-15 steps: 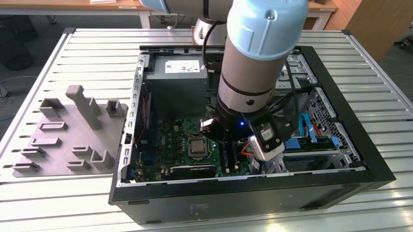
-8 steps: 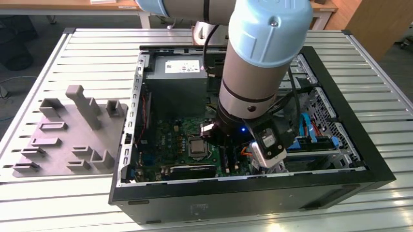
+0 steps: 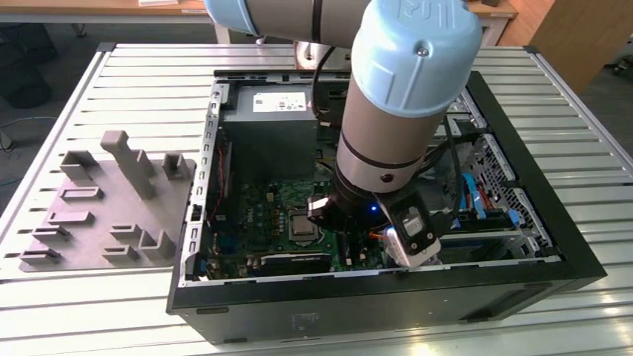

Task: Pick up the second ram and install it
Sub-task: 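Press down the second ram until it locks into place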

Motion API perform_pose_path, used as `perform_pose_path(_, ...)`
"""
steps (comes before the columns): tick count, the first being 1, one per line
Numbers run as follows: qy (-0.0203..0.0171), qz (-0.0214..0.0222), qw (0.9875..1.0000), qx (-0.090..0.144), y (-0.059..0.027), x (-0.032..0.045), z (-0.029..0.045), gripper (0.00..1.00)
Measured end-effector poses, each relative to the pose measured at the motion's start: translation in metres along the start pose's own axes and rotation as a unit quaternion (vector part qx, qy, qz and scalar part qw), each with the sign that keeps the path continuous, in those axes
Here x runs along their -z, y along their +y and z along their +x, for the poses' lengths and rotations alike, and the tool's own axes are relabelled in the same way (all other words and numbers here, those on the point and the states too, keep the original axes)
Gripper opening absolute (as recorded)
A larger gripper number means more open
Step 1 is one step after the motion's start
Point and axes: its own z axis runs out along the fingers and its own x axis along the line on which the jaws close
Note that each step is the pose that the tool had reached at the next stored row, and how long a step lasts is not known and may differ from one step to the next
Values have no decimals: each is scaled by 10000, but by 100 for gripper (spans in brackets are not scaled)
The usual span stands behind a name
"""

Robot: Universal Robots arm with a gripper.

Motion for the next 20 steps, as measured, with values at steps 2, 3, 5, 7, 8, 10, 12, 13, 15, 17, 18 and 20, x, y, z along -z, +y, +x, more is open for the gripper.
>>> perform_pose_path(2,0,0,10000,0,0,-5,0,11)
perform_pose_path(3,0,-1,10000,0,-1,-16,0,11)
perform_pose_path(5,0,0,10000,0,-2,-33,0,11)
perform_pose_path(7,0,1,10000,0,-3,-33,0,11)
perform_pose_path(8,0,1,10000,0,-2,-34,0,11)
perform_pose_path(10,0,-2,10000,0,-3,-53,-1,11)
perform_pose_path(12,0,1,10000,0,-5,-76,-1,11)
perform_pose_path(13,0,2,10000,0,-6,-78,-1,11)
perform_pose_path(15,1,2,10000,0,-6,-80,-1,11)
perform_pose_path(17,0,1,10000,0,-6,-91,-1,11)
perform_pose_path(18,1,2,10000,0,-7,-104,-1,11)
perform_pose_path(20,1,2,10000,0,-9,-116,-1,11)
